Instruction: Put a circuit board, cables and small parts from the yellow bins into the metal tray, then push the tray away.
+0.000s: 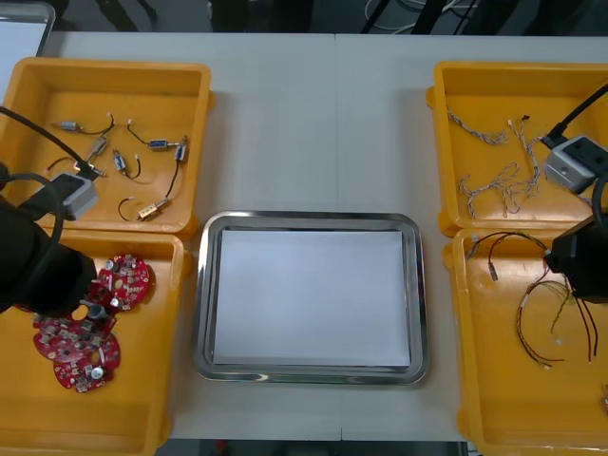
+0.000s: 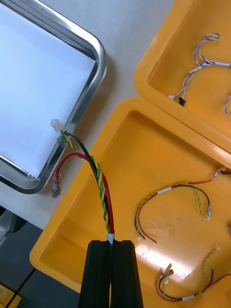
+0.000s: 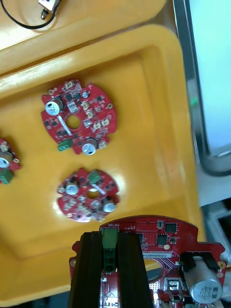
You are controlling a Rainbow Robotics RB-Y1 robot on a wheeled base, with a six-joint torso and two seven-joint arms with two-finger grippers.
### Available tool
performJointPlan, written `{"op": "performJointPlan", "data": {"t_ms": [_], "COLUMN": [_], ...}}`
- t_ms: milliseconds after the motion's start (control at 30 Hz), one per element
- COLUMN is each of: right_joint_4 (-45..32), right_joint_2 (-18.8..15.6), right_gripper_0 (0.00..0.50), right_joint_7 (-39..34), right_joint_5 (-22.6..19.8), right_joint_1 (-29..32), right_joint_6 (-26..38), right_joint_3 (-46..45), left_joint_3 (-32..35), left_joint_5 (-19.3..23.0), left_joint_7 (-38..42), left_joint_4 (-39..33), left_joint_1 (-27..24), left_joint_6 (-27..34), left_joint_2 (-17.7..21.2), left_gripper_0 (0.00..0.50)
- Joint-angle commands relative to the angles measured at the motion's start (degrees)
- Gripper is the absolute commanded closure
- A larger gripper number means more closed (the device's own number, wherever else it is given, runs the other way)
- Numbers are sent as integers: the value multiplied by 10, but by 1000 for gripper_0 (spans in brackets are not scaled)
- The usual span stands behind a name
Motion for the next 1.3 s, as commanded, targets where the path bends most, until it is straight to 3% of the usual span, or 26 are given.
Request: {"op": "performJointPlan", "data": {"t_ms": [33,400,667,800,1300], "right_joint_4": [-27,-33,-39,-45,-49], "right_joint_2": [-21,-33,-49,-52,-54], "right_gripper_0": [500,500,500,500,500], "right_joint_7": [4,-8,-12,-12,-12], "right_joint_5": [7,9,11,11,4], "right_joint_1": [-52,-113,-127,-126,-125], "right_joint_6": [-8,-19,-36,-36,-33], "right_joint_3": [52,134,159,159,159], "left_joint_3": [-66,-223,-289,-341,-457], "left_joint_5": [-33,-136,-191,-244,-349], "left_joint_7": [89,238,310,347,381], "left_joint_4": [-23,-22,-21,-19,53], "left_joint_1": [-85,-175,-185,-191,-196], "left_joint_6": [34,28,-10,-28,-92], "left_joint_2": [-50,-120,-147,-166,-201], "left_gripper_0": [500,500,500,500,500]}}
